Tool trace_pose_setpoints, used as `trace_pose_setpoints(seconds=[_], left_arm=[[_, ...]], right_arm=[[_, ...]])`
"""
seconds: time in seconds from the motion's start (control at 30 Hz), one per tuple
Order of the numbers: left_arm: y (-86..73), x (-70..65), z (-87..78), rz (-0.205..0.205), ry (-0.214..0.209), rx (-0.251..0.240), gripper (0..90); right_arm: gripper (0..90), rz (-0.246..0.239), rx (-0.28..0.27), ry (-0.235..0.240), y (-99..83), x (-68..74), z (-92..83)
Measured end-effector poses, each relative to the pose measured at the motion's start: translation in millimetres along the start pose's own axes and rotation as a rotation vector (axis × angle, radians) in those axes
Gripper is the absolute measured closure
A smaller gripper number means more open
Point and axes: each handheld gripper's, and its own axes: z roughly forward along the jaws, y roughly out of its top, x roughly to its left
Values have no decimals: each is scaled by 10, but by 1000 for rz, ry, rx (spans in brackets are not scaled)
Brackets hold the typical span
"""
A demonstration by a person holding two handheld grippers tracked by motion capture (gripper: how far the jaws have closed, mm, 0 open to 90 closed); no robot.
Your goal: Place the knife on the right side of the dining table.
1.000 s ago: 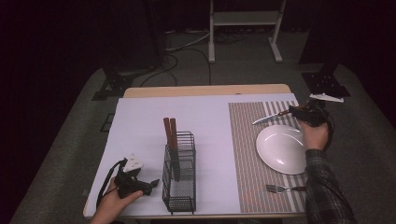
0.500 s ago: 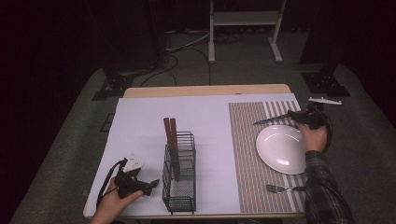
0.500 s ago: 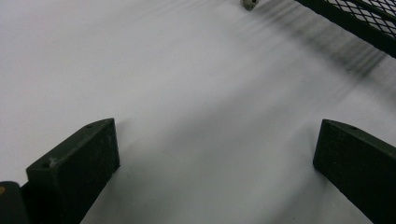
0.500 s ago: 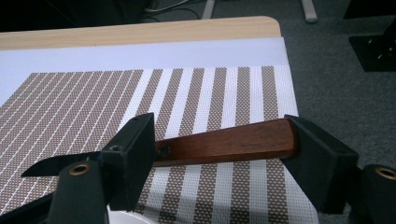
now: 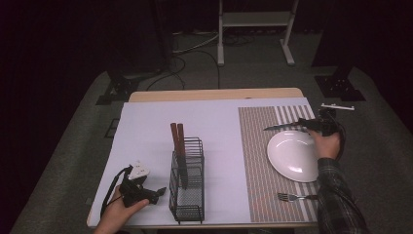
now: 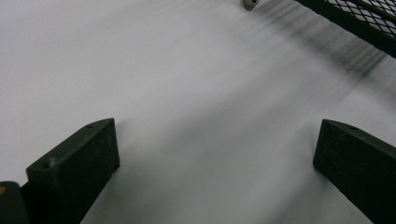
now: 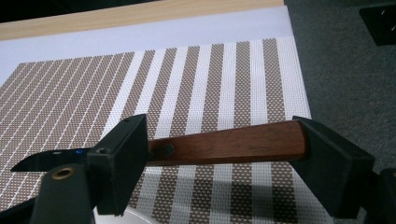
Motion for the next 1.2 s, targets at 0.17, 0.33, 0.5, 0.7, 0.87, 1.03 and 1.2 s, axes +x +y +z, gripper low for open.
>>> trace_pose_setpoints(seconds=[0.17, 0.33, 0.5, 0.7, 0.87, 1.03, 1.2], left_arm=[[0, 0, 0, 0, 0, 0, 0], [0, 0, 1, 0, 0, -1, 0], [0, 0, 1, 0, 0, -1, 0], [0, 0, 1, 0, 0, -1, 0], [0, 0, 0, 0, 0, -1, 0], [-1, 0, 1, 0, 0, -1, 0], [0, 0, 0, 0, 0, 0, 0]], right_arm=[[180, 11, 22, 1, 4, -4, 18], [166, 30, 54, -1, 7, -13, 52], [162, 54, 90, -7, 13, -28, 78], [157, 60, 111, -21, 21, -25, 102], [163, 48, 135, -50, 28, -7, 114], [163, 33, 114, -61, 33, -10, 92], [163, 10, 76, -52, 58, 18, -28]])
